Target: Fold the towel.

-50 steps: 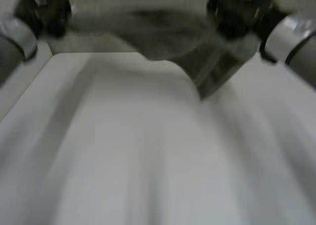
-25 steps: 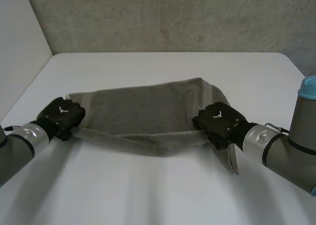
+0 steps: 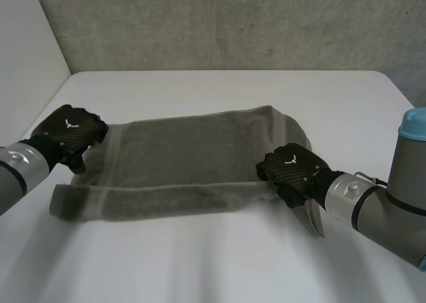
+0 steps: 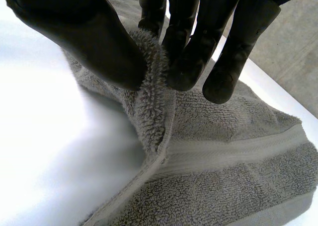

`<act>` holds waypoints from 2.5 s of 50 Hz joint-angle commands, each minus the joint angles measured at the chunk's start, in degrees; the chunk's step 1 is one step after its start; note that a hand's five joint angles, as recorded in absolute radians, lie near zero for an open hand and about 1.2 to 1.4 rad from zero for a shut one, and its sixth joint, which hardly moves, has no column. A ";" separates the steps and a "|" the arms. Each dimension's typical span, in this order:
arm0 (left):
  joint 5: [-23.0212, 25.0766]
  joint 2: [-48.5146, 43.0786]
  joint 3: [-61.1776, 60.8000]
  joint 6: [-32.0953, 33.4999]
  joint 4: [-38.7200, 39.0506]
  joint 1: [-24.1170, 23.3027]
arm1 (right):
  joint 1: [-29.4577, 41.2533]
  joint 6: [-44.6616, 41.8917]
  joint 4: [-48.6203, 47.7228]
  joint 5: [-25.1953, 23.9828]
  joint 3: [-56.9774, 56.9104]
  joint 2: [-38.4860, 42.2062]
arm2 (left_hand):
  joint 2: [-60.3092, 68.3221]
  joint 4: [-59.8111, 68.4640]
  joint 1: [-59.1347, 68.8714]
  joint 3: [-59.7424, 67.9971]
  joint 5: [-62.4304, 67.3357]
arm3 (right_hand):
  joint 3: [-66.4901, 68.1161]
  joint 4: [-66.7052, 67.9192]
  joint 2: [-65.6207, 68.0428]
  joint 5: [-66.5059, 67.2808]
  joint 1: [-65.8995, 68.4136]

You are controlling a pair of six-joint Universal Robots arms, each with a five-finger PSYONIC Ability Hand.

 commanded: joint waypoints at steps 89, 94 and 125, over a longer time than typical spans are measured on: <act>0.92 -5.36 -1.35 4.39 -15.09 11.51 | -0.79 19.93 -4.66 11.37 6.01 4.30 | 45.85 45.39 45.95 45.80 47.01 | -50.76 -50.92 -48.95 -51.01 -50.42; 1.88 -5.01 -1.35 3.68 -14.91 12.21 | -0.88 22.85 -5.37 12.25 5.83 5.19 | 45.85 45.39 45.95 45.80 47.01 | -42.18 -42.34 -40.36 -42.42 -41.83; 18.76 18.37 2.78 -13.28 -22.38 20.39 | -8.60 -1.47 28.10 6.45 -12.70 -18.47 | 45.85 45.39 45.95 45.80 47.01 | 3.85 3.69 5.67 3.61 4.20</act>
